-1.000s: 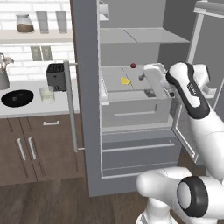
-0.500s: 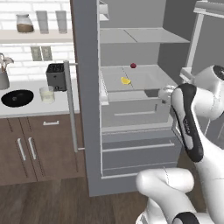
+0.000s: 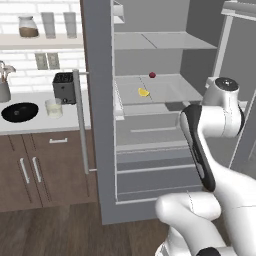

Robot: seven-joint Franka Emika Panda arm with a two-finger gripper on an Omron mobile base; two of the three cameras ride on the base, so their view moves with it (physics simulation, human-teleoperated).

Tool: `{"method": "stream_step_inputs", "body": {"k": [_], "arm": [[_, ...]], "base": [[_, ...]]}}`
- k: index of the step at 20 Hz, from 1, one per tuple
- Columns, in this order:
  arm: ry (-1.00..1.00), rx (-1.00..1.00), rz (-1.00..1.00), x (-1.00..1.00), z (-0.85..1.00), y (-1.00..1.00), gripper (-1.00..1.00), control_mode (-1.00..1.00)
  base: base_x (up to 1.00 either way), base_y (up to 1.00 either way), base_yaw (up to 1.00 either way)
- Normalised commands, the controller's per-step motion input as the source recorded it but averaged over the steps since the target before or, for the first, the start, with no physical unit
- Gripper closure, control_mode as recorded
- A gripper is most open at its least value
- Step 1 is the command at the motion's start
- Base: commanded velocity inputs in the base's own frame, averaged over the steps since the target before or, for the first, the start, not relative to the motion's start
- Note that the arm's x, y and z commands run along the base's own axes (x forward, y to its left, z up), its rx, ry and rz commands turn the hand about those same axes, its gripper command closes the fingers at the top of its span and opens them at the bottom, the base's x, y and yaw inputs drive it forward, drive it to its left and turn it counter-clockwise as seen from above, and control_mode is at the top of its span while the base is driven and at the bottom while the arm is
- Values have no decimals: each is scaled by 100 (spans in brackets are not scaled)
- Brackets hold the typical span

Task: Grab a lemon wedge from the fridge and one ice cube from the ice bowl, and put them in the glass of lemonade.

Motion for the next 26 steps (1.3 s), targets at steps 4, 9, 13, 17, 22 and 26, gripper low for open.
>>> {"method": "stream_step_inputs", "body": {"k": [4,9,13,17,22,26], "arm": [[-4,0,0,0,0,-5,-100,-100],[-11,0,0,4,4,-3,-100,-100],[0,0,0,7,0,0,-100,-100],[0,0,0,11,0,0,-100,100],[0,0,0,0,0,0,-100,100],[0,0,0,0,0,0,-100,100]], "base": [[0,0,0],[0,0,0],[0,0,0],[17,3,0],[64,2,0],[65,0,0]]}}
